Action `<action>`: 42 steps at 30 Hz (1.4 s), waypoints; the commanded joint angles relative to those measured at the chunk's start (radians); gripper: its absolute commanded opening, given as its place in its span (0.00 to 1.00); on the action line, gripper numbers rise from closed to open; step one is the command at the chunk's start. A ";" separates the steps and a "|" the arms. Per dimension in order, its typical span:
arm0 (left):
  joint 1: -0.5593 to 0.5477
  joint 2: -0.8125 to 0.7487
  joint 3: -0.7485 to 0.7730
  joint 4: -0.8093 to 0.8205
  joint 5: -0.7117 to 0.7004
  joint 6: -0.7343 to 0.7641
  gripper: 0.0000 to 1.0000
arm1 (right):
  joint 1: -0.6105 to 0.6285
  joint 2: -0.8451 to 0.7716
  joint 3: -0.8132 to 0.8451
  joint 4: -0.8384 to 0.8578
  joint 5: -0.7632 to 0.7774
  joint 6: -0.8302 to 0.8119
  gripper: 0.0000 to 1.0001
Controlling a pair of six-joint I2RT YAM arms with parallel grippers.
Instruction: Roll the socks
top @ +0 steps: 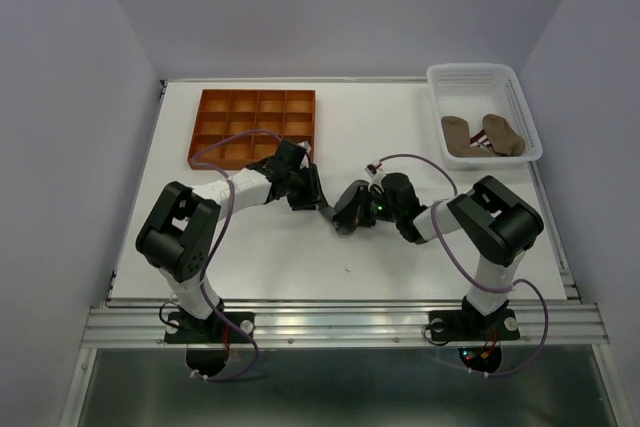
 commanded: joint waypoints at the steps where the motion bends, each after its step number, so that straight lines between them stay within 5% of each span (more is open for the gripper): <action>1: -0.015 0.016 0.002 0.042 0.030 0.019 0.49 | -0.011 0.014 -0.007 0.091 -0.030 0.014 0.02; 11: -0.035 0.109 0.029 0.041 0.004 0.010 0.35 | -0.011 0.037 -0.012 0.141 -0.052 0.012 0.03; 12: -0.037 0.115 0.034 0.039 0.007 0.010 0.21 | -0.011 0.039 -0.010 0.142 -0.052 0.008 0.05; 16: -0.038 0.123 0.043 0.041 0.001 0.003 0.00 | -0.011 0.039 -0.002 0.141 -0.078 -0.017 0.15; 22: -0.038 0.124 0.066 -0.006 -0.085 -0.011 0.00 | -0.011 -0.019 0.001 0.026 -0.049 -0.106 0.41; 30: -0.038 0.134 0.086 -0.053 -0.100 -0.014 0.00 | -0.011 -0.165 0.037 -0.292 0.113 -0.324 0.41; 35: -0.040 0.117 0.095 -0.057 -0.096 -0.008 0.00 | -0.011 -0.231 0.089 -0.384 0.074 -0.425 0.43; 42: -0.054 0.095 0.105 -0.079 -0.099 0.010 0.00 | 0.162 -0.239 0.191 -0.473 0.300 -0.618 0.44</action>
